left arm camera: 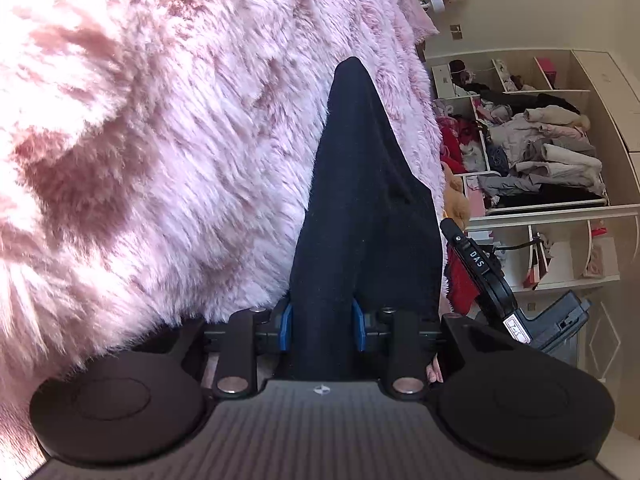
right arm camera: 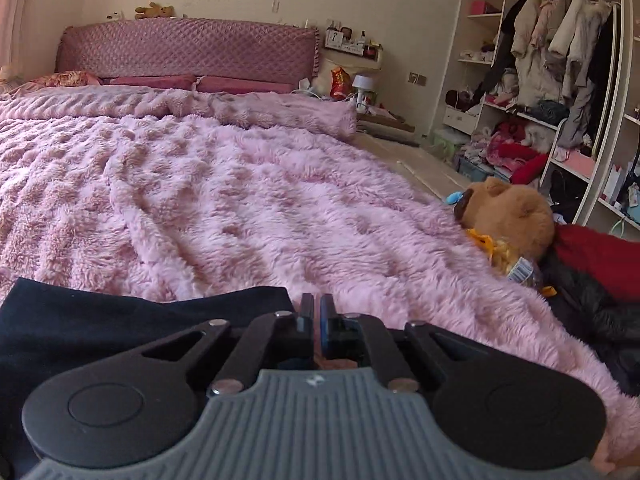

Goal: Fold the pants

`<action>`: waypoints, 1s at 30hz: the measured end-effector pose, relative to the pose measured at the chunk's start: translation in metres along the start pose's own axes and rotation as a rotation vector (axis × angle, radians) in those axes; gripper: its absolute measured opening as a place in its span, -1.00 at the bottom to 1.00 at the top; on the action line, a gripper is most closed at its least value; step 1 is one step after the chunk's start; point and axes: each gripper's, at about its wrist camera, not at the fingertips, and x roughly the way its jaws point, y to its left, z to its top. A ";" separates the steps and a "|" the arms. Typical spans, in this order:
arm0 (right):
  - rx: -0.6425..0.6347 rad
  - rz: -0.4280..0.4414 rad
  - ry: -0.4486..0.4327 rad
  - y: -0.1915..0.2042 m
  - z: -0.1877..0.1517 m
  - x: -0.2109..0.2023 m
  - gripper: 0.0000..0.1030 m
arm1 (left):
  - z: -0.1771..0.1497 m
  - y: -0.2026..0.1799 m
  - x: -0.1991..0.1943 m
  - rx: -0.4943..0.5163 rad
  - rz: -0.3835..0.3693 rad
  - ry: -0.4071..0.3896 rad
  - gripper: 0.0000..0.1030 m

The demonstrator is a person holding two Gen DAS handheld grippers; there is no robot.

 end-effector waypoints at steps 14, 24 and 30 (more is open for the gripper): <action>0.181 0.380 0.043 0.011 -0.013 -0.115 -0.97 | -0.011 0.002 -0.006 -0.012 0.006 -0.045 -0.30; -0.101 0.394 0.143 0.057 -0.084 -0.152 -1.00 | -0.009 0.001 -0.007 -0.028 0.012 -0.053 -0.30; 0.097 0.260 0.137 -0.021 -0.076 -0.136 -1.00 | -0.008 0.003 -0.006 -0.033 -0.004 -0.046 -0.30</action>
